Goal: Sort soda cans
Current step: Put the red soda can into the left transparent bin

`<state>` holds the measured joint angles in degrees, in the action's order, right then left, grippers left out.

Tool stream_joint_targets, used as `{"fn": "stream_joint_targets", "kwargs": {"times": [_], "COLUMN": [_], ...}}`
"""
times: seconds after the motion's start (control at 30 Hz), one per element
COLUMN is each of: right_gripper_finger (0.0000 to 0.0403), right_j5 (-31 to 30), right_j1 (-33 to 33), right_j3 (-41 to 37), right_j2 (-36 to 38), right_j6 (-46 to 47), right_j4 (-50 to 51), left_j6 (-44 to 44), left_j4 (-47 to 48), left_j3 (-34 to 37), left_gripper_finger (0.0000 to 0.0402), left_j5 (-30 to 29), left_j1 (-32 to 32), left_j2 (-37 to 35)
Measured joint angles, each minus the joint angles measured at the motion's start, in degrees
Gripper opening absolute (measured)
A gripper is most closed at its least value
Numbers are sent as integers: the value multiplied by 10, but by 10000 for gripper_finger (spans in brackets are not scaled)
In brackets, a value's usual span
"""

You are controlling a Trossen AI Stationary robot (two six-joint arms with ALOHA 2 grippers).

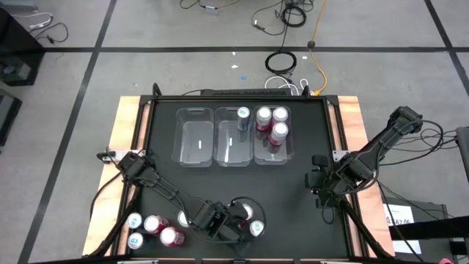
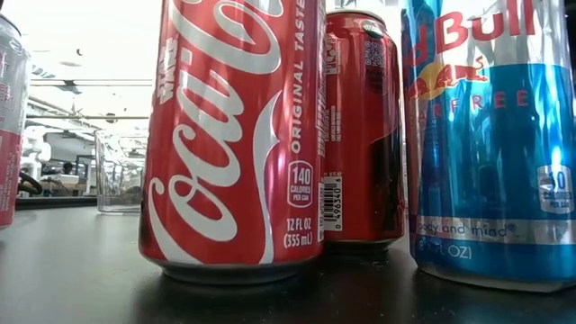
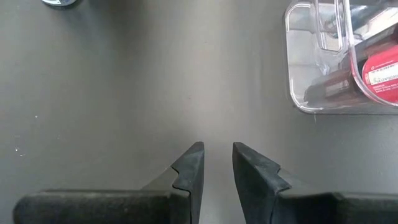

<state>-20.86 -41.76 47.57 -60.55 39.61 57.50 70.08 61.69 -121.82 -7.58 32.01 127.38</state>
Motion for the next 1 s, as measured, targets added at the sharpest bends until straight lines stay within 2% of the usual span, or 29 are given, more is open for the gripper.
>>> {"fn": "stream_joint_targets", "kwargs": {"times": [0.4,0.6,0.77,1.0], "right_gripper_finger": [75,75,75,75], "right_j5": [0,0,0,0], "right_j1": [0,0,0,0], "right_j3": [0,0,0,0], "right_j2": [0,0,0,0], "right_j6": [-2,-2,-2,-2], "right_j4": [0,0,0,0], "left_j6": [-1,-16,-18,-19], "left_j4": [-10,-5,35,45], "left_j3": [5,5,5,4], "left_gripper_finger": [387,387,387,387], "left_j5": [-40,-42,-53,-42], "left_j1": [-2,-3,-5,-5], "left_j2": [-27,-27,-27,-19]}}
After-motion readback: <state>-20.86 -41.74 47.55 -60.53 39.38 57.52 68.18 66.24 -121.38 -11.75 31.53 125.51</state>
